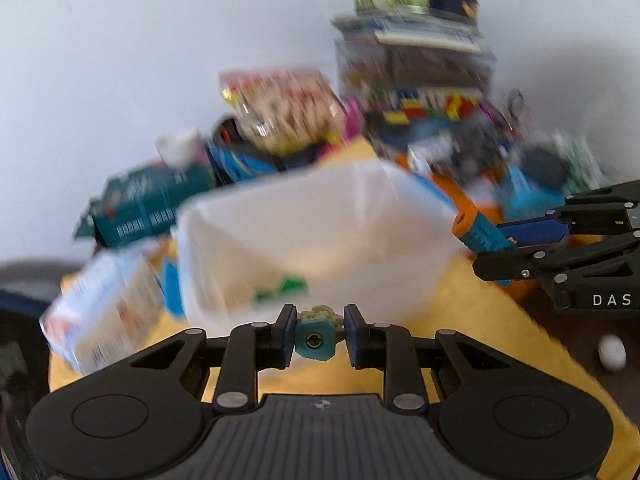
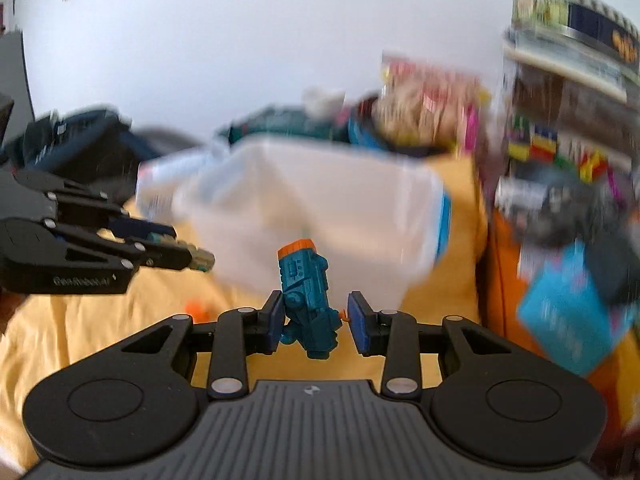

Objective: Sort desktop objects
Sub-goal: 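Carry both held toys up over the white bin, then open both tools to drop the toys into the bin, then move both open tools back down to the remaining blocks, then grasp a brown cube with the right tool while the left tool grasps another brown cube, then lift both brown cubes and carry them up over the white bin, then open both tools to drop the brown cubes into the bin, then move both open tools back down to the bricks on the blanket, then grasp the red brick with the left tool while the right tool grasps the yellow square brick, then carry the red and yellow square bricks up over the white bin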

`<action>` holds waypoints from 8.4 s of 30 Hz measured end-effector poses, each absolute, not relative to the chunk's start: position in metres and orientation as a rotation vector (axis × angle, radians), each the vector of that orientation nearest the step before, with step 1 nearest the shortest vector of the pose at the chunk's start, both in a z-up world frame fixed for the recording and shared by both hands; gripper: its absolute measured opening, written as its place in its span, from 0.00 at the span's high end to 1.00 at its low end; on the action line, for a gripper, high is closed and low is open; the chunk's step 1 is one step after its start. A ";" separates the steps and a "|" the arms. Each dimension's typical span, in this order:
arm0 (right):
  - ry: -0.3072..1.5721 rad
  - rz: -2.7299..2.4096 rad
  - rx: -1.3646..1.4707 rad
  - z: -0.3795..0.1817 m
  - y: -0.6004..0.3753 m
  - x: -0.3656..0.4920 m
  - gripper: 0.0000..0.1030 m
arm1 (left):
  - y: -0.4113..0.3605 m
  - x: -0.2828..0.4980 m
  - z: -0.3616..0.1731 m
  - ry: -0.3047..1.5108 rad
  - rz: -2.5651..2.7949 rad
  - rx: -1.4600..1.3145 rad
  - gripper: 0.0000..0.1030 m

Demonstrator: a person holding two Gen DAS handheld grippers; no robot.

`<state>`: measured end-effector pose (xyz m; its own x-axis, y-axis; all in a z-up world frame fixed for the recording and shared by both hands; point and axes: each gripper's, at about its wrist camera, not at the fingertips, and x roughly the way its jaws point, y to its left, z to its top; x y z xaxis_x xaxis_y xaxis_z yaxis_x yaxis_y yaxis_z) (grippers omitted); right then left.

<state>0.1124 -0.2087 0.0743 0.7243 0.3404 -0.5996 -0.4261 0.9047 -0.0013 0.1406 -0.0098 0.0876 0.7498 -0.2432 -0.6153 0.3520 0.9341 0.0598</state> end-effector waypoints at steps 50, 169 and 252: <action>0.960 0.549 -0.208 -0.033 -0.193 0.067 0.44 | 0.020 0.037 -0.038 0.984 -0.341 0.039 0.51; 0.586 0.340 -0.071 0.051 -0.230 0.143 0.50 | 0.022 0.129 0.049 0.713 -0.292 0.018 0.45; 0.749 0.551 -0.238 0.003 -0.189 0.080 0.66 | 0.012 0.087 0.065 0.682 -0.327 -0.056 0.72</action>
